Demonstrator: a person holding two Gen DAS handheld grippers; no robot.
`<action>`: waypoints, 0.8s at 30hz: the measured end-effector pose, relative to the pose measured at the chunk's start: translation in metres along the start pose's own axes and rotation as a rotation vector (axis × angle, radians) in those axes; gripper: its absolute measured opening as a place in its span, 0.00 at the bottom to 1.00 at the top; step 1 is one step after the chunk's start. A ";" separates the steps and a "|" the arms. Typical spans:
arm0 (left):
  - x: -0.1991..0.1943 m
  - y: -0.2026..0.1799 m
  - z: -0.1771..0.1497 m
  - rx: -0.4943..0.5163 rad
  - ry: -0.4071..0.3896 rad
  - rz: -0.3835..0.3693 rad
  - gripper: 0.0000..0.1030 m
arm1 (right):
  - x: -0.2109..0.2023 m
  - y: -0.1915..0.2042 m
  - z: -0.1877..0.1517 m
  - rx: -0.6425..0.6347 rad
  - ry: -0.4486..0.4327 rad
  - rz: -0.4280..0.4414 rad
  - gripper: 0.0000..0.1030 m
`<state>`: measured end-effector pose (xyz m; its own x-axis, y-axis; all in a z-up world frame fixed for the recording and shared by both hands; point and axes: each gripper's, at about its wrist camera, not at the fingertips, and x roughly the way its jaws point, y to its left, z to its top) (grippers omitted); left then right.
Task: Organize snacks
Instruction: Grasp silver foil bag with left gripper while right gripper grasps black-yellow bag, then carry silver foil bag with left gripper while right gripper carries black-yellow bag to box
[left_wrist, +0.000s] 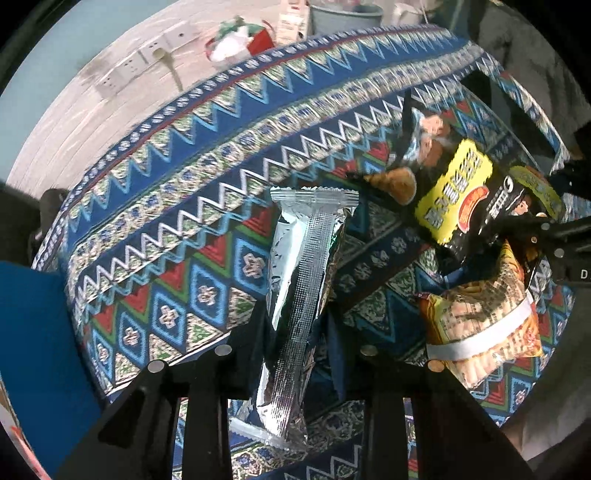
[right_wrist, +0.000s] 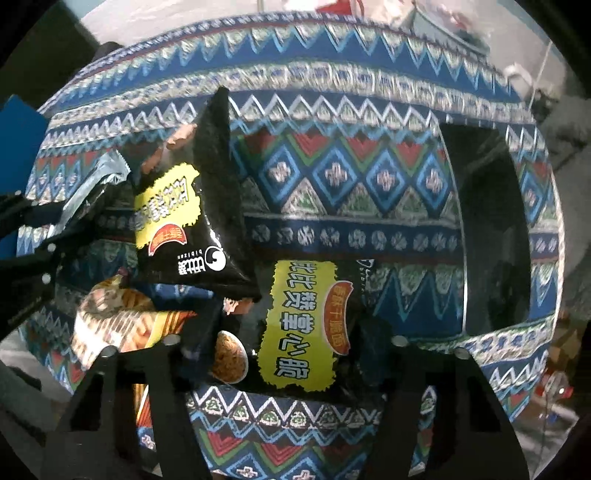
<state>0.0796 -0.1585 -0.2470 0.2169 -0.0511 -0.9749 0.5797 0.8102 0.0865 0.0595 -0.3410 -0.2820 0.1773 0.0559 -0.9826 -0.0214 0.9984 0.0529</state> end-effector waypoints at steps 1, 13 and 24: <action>-0.003 0.002 0.000 -0.010 -0.006 -0.001 0.29 | -0.001 0.004 0.003 -0.002 -0.007 -0.006 0.55; -0.047 0.012 0.002 -0.098 -0.080 -0.028 0.29 | -0.058 0.003 0.017 -0.022 -0.181 -0.082 0.54; -0.083 0.030 -0.001 -0.185 -0.149 -0.060 0.29 | -0.096 0.014 0.015 0.002 -0.321 0.001 0.54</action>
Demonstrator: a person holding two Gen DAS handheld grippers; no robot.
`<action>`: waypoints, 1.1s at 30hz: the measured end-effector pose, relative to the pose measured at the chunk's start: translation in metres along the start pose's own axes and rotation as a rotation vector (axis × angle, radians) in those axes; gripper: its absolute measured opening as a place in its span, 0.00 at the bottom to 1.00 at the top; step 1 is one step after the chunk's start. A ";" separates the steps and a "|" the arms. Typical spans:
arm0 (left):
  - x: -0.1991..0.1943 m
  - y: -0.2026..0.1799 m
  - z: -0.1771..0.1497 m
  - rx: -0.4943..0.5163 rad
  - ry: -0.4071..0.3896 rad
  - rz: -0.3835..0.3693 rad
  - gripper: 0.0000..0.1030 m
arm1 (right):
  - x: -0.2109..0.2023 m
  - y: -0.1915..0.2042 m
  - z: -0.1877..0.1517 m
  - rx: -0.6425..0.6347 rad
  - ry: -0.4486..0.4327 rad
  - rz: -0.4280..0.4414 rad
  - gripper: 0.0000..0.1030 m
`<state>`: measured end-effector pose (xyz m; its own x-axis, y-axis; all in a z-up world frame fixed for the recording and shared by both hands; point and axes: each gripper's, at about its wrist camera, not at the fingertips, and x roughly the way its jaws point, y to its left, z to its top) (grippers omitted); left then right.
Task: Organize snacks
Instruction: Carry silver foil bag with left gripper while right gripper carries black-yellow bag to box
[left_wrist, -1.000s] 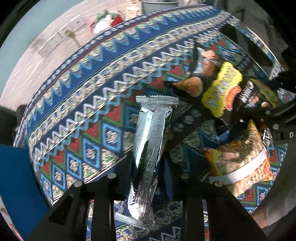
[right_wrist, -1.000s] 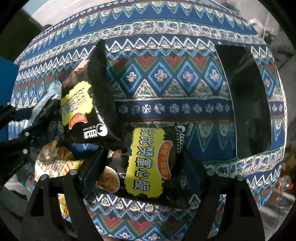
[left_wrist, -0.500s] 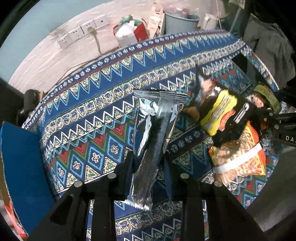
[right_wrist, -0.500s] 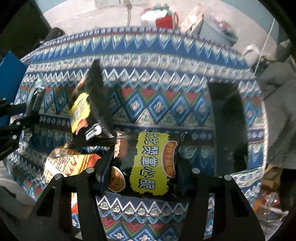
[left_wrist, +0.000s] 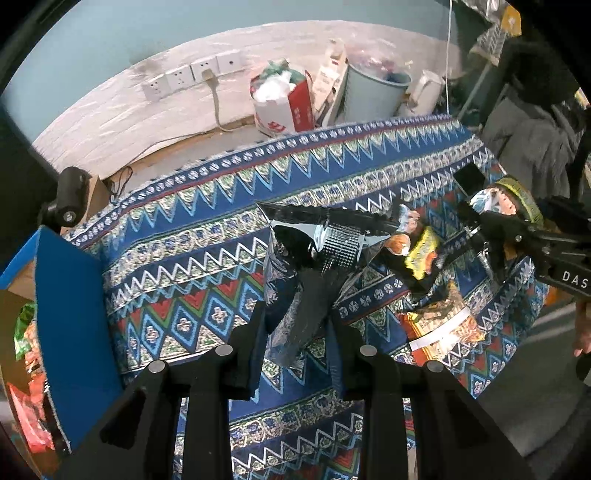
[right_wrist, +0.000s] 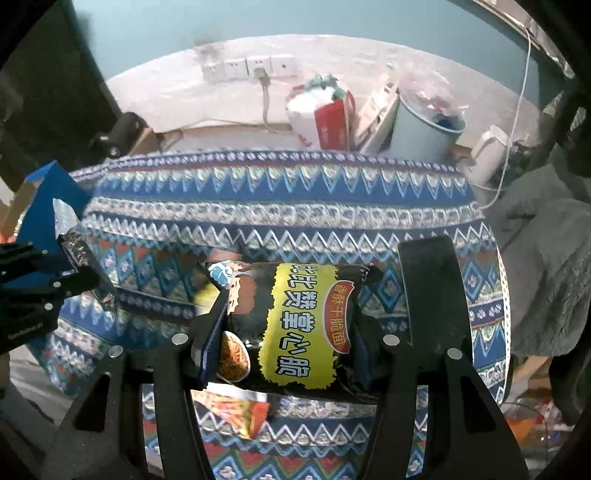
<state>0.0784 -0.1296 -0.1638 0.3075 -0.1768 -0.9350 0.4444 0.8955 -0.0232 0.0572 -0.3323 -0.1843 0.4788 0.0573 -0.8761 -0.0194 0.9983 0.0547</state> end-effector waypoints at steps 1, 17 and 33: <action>-0.002 0.001 0.000 -0.003 -0.006 0.002 0.29 | -0.001 0.004 0.001 -0.002 -0.006 0.005 0.54; -0.053 0.035 -0.005 -0.047 -0.121 0.060 0.29 | -0.027 0.049 0.030 -0.055 -0.111 0.109 0.54; -0.097 0.072 -0.024 -0.097 -0.210 0.111 0.29 | -0.047 0.115 0.058 -0.146 -0.172 0.202 0.54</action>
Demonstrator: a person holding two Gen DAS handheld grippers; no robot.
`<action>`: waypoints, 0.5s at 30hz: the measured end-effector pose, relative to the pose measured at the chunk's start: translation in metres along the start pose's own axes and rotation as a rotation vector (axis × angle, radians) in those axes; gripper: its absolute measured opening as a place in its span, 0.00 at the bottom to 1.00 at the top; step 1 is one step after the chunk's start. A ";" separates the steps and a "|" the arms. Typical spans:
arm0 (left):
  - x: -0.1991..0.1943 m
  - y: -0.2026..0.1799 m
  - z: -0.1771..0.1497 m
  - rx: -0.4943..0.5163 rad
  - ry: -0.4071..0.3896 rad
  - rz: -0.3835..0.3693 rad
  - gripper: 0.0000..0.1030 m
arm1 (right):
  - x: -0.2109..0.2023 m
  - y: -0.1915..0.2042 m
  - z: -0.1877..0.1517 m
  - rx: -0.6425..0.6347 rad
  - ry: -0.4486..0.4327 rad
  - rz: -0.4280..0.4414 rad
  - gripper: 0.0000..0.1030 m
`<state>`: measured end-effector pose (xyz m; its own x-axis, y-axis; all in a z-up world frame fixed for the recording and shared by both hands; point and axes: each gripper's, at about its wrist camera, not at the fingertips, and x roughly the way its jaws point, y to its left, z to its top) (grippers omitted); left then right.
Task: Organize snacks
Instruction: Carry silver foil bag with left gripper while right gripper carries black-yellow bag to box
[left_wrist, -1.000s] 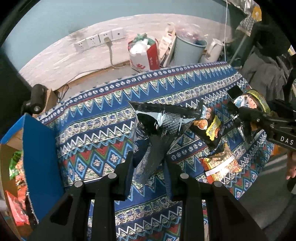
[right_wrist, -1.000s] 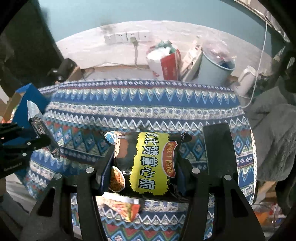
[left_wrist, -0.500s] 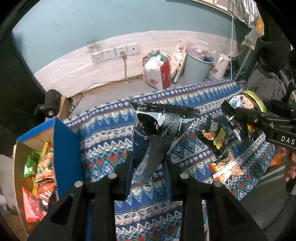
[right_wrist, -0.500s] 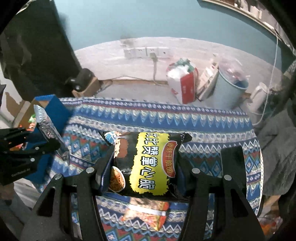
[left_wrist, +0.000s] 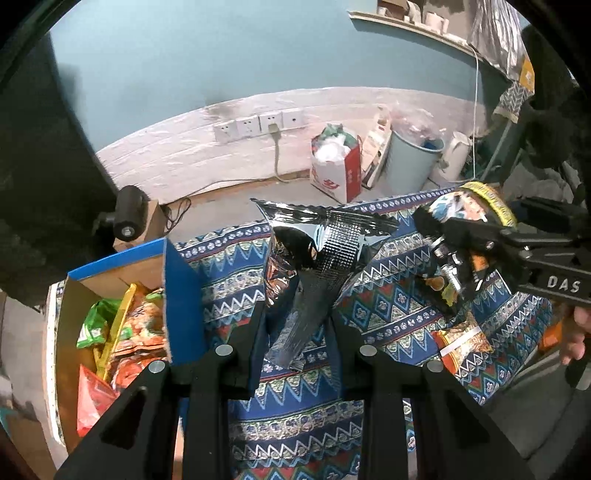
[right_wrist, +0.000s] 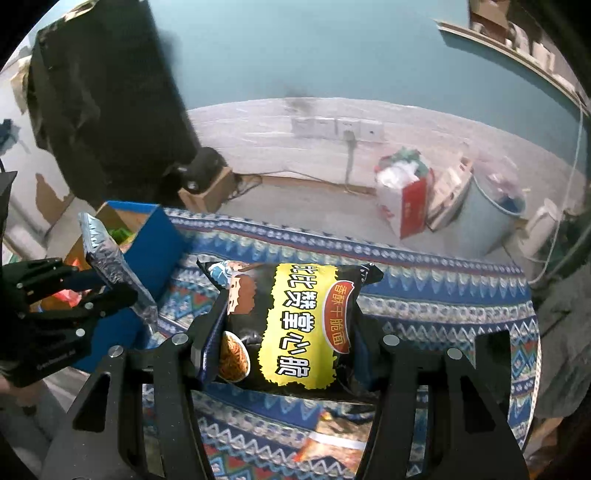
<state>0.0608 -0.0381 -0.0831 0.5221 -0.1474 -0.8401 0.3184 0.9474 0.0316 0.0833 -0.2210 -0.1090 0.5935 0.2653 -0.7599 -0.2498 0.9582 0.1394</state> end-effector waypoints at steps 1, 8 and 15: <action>-0.002 0.003 -0.001 -0.005 -0.003 0.002 0.29 | 0.001 0.003 0.001 -0.005 0.001 0.004 0.54; -0.020 0.024 -0.005 -0.043 -0.038 0.012 0.29 | 0.012 0.034 0.012 -0.051 0.005 0.035 0.54; -0.036 0.051 -0.014 -0.089 -0.068 0.023 0.29 | 0.019 0.066 0.022 -0.089 0.006 0.062 0.54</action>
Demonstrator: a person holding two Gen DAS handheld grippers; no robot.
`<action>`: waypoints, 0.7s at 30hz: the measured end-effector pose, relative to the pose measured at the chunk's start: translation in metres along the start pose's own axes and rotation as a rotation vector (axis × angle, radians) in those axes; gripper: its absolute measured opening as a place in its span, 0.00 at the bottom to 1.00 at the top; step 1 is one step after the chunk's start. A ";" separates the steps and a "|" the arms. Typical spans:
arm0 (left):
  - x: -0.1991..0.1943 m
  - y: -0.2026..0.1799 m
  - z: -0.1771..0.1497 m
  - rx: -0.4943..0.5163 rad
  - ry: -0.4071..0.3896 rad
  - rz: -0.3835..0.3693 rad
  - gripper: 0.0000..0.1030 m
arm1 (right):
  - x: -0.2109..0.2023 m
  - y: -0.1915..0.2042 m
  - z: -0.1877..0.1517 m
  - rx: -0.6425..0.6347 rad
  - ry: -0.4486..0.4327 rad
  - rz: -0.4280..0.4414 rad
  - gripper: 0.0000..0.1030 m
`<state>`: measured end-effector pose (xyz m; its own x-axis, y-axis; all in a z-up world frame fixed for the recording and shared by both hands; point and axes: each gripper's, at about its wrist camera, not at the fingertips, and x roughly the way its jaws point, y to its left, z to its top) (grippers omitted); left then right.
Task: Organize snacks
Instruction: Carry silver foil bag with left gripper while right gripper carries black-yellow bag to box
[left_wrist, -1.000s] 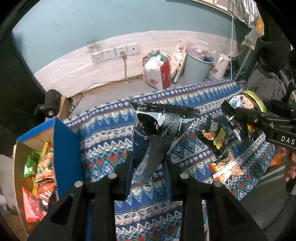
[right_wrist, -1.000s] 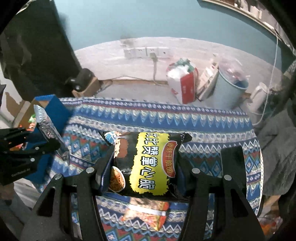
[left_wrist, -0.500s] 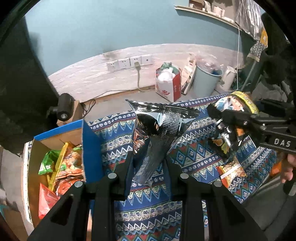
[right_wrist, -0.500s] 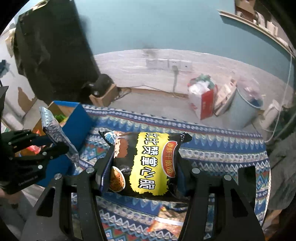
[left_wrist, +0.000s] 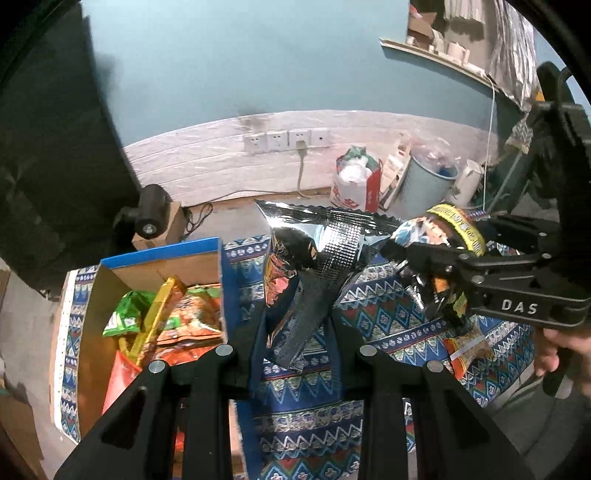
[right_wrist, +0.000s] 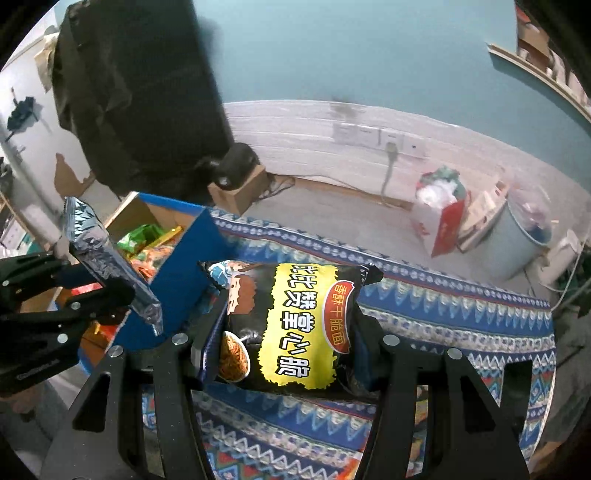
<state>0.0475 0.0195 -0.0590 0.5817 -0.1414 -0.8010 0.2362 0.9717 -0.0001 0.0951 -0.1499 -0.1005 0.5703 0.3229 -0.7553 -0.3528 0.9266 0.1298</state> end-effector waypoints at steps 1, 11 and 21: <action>-0.002 0.004 -0.001 -0.009 -0.002 0.001 0.29 | 0.002 0.005 0.003 -0.006 0.002 0.005 0.54; -0.019 0.057 -0.010 -0.101 -0.030 0.032 0.29 | 0.022 0.052 0.021 -0.060 0.010 0.059 0.54; -0.030 0.107 -0.025 -0.178 -0.040 0.100 0.29 | 0.043 0.100 0.041 -0.111 0.010 0.114 0.54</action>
<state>0.0364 0.1327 -0.0500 0.6263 -0.0465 -0.7782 0.0363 0.9989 -0.0305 0.1149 -0.0356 -0.0942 0.5146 0.4228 -0.7460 -0.4954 0.8567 0.1438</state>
